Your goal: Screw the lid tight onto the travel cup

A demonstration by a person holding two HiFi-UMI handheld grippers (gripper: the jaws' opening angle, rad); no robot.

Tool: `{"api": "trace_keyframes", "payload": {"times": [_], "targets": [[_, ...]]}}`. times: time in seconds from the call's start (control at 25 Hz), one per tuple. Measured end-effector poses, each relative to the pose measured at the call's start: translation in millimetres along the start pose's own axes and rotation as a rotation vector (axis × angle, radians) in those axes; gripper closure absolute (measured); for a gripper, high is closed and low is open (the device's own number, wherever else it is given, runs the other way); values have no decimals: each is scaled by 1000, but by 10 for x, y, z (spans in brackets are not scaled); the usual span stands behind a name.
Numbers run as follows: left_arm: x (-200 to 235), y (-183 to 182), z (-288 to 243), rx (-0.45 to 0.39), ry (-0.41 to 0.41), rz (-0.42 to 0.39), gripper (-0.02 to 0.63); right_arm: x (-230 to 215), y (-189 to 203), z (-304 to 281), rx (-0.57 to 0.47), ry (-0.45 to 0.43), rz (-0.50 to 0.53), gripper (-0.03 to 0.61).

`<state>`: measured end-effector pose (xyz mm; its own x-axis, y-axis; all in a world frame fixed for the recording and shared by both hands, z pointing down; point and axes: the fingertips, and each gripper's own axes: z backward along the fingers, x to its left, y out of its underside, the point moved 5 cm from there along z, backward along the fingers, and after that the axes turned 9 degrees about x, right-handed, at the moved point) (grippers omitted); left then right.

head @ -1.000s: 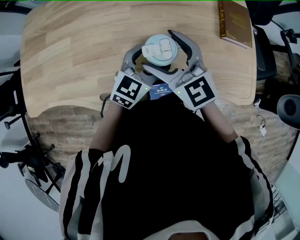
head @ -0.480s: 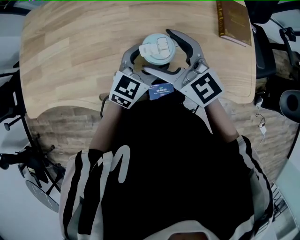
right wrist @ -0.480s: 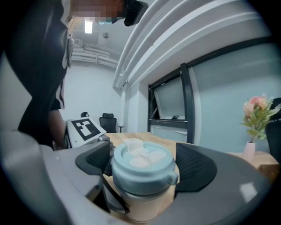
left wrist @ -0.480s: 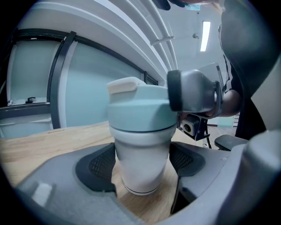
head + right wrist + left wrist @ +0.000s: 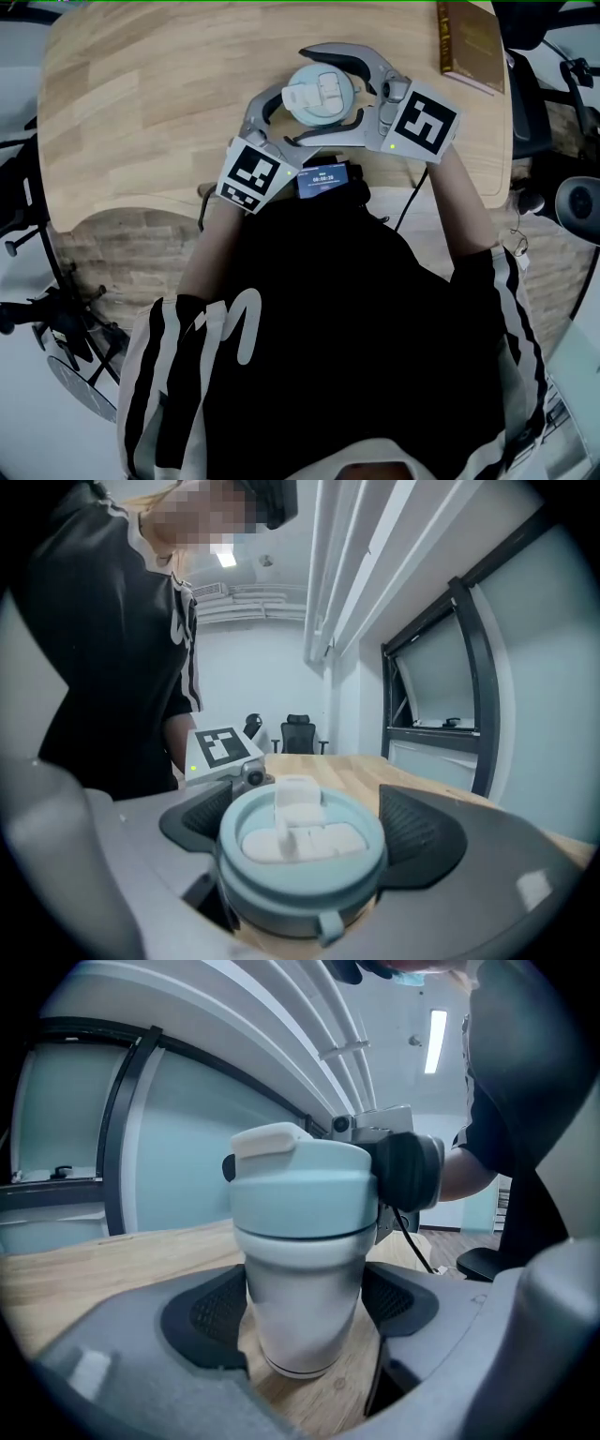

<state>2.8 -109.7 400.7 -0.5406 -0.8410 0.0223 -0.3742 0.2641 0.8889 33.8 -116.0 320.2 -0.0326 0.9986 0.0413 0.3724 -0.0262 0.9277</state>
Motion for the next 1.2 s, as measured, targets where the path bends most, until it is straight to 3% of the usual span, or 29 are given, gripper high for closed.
{"api": "trace_keyframes", "payload": {"times": [0.16, 0.36, 1.2], "targets": [[-4, 4, -2, 0, 5, -1, 221, -6, 11, -4, -50, 18, -31, 109], [-2, 10, 1, -7, -2, 4, 222, -9, 18, -11, -29, 59, -37, 107], [-13, -6, 4, 1, -25, 7, 221, 15, -22, -11, -14, 361, -97, 106]]}}
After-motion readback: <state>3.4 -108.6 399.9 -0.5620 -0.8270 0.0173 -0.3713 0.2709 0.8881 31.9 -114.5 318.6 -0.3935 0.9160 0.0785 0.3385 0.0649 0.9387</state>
